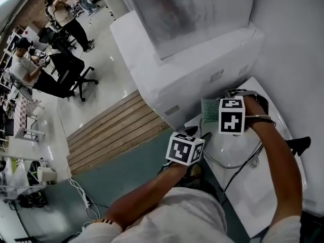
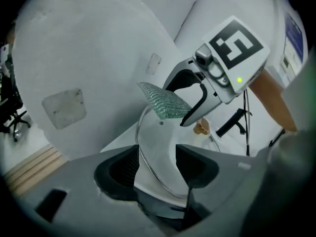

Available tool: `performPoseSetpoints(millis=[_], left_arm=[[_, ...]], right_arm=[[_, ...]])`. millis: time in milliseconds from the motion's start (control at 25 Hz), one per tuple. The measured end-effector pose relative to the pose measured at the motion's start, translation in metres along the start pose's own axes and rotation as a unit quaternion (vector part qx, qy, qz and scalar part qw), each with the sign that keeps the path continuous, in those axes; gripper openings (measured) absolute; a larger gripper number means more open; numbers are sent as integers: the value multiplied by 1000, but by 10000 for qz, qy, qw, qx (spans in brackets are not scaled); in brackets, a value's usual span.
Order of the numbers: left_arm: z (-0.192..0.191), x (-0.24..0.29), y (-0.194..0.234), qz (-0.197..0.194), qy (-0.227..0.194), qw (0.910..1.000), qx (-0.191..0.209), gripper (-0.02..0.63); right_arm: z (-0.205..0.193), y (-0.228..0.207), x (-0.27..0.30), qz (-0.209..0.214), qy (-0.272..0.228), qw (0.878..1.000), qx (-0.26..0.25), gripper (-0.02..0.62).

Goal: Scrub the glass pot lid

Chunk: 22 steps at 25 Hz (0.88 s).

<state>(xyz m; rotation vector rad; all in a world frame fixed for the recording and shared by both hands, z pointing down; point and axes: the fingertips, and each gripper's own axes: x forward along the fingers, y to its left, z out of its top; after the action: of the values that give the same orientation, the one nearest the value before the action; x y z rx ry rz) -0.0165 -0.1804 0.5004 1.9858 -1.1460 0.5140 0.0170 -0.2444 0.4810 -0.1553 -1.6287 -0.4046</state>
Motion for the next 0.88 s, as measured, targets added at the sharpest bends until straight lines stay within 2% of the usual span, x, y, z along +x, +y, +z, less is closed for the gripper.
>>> performPoseSetpoints(millis=[320,480,560,680,880], left_arm=[[-12,9,6,-113,277,9996,-7,236],[-18,13,1,-216,323,9992,-42,235],[-17,13,3,-274,312,9991,-72,235],[-16,13,6,-322,307,9990,-84,233],[-17,13,6,-330,301,9990,-57,233]], right_arm=[[9,6,24,731,389,9959,-374,348],[6,10,26,949,417,9942,-276,348],[5,7,27,1056,320,9939,-53,348],[-3,-1,28,1126,105,9920,553,348],[-24,-10,26,1160,-318,9802,1572,348]])
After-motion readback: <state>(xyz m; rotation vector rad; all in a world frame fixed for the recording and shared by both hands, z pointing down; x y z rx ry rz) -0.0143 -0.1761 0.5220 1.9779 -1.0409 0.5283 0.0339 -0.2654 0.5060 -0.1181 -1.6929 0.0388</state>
